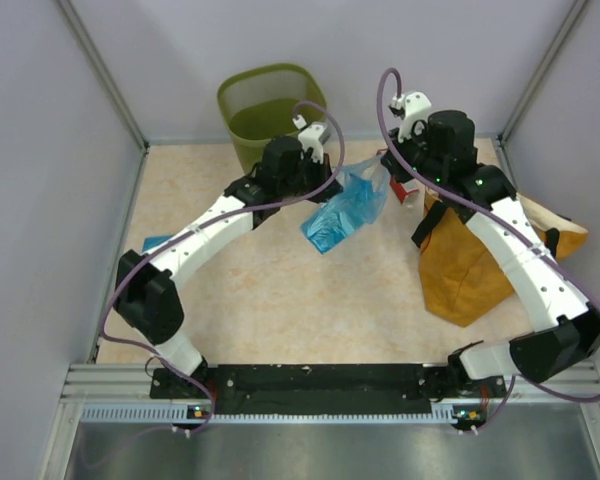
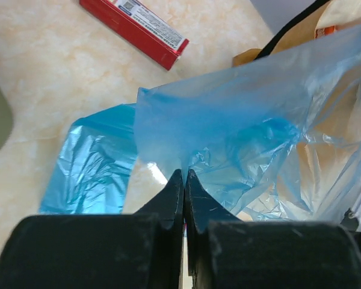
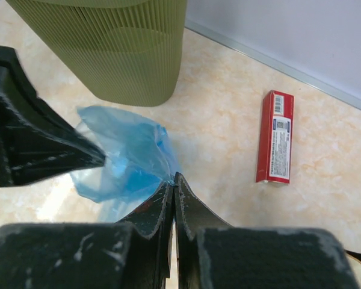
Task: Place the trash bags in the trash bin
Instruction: Unfold the trash bag at the center of the board.
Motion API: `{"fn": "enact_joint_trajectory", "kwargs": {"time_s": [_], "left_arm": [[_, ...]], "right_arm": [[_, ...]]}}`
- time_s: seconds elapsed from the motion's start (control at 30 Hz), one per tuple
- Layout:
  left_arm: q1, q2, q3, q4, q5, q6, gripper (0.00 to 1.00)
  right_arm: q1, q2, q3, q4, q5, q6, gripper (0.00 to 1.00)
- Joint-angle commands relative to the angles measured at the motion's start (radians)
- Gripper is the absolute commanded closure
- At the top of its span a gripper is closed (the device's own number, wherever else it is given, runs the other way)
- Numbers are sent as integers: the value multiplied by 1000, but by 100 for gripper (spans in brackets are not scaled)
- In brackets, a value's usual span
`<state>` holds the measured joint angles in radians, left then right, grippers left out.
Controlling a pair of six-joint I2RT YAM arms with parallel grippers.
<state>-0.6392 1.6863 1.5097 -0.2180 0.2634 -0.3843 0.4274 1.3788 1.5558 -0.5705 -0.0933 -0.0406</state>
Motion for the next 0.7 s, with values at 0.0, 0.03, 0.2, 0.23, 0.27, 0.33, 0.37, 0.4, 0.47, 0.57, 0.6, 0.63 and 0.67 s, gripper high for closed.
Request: {"fn": "enact_joint_trajectory", "kwargs": {"time_s": [0.0,0.03,0.2,0.23,0.27,0.33,0.37,0.4,0.47,0.57,0.6,0.63,0.67], "left_arm": [[12,-151,-55,25,-6,195,100],[10,-171,-69,19,5,231,100],[12,-252,-108,-15,19,323,100],[13,-266,-112,-20,22,338,100],[12,-280,-120,-24,26,349,100],[12,-306,-129,-34,30,372,100],[13,-318,-132,-40,30,377,100],[15,-326,-132,-47,31,406,100],[15,-342,-137,-61,25,424,100],[15,-373,-149,-75,7,461,100],[16,-381,-155,-81,4,473,100],[15,-390,-160,-89,-3,484,100],[15,-398,-163,-93,-13,487,100]], "right_arm": [[-10,-60,-13,14,29,-59,100],[-12,-61,-16,9,29,-65,100],[-18,-69,-42,3,41,-99,100],[-21,-69,-46,1,44,-108,100],[-22,-70,-49,1,50,-114,100],[-33,-70,-53,-3,55,-126,100],[-36,-70,-53,-8,56,-133,100],[-39,-70,-53,-11,58,-136,100],[-45,-73,-54,-15,60,-143,100],[-55,-81,-57,-15,75,-159,100],[-59,-81,-59,-14,76,-162,100],[-64,-83,-59,-15,78,-163,100],[-68,-84,-60,-14,78,-165,100]]}}
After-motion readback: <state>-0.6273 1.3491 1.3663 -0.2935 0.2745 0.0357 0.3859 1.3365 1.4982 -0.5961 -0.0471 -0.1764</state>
